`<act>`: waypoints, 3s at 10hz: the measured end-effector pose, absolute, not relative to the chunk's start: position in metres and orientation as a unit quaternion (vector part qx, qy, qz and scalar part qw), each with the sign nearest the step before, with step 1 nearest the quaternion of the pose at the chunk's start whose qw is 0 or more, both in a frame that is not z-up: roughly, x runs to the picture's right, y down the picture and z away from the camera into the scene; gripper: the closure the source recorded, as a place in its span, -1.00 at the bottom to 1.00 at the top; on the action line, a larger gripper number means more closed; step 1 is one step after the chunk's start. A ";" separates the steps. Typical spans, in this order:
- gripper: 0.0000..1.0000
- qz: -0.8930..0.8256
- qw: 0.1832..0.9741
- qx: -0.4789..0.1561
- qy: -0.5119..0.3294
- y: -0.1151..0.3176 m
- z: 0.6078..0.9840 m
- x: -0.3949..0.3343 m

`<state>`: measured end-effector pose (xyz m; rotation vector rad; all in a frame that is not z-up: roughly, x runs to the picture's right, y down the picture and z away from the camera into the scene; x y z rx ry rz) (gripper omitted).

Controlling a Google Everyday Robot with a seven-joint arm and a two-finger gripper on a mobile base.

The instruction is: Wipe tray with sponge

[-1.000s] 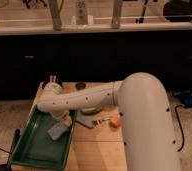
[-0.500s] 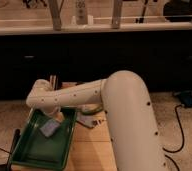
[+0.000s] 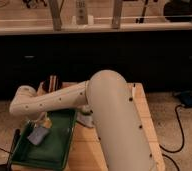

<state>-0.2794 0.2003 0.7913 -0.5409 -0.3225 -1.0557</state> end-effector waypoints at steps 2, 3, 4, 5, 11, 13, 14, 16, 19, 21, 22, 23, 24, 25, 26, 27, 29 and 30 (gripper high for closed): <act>0.99 -0.492 0.818 -0.255 -0.154 0.209 0.787 -0.264; 0.99 -0.487 0.822 -0.256 -0.151 0.212 0.786 -0.247; 0.99 -0.481 0.826 -0.256 -0.147 0.212 0.786 -0.226; 0.99 -0.475 0.830 -0.255 -0.141 0.210 0.787 -0.204; 0.99 -0.475 0.835 -0.245 -0.131 0.180 0.805 -0.171; 0.99 -0.484 0.832 -0.239 -0.133 0.167 0.811 -0.202; 0.99 -0.491 0.828 -0.234 -0.137 0.164 0.812 -0.221; 0.99 -0.517 0.813 -0.220 -0.152 0.162 0.808 -0.264; 0.99 -0.550 0.788 -0.214 -0.173 0.192 0.790 -0.285; 0.99 -0.558 0.780 -0.215 -0.185 0.217 0.778 -0.277; 0.99 -0.559 0.777 -0.218 -0.190 0.229 0.772 -0.266; 0.99 -0.556 0.779 -0.219 -0.191 0.235 0.769 -0.253; 0.99 -0.548 0.784 -0.222 -0.189 0.237 0.767 -0.238; 0.99 -0.539 0.791 -0.223 -0.184 0.233 0.768 -0.226; 0.99 -0.533 0.796 -0.223 -0.179 0.226 0.772 -0.220; 0.99 -0.530 0.799 -0.221 -0.178 0.218 0.777 -0.218; 0.99 -0.527 0.801 -0.223 -0.173 0.191 0.795 -0.211; 0.99 -0.531 0.798 -0.226 -0.174 0.183 0.800 -0.214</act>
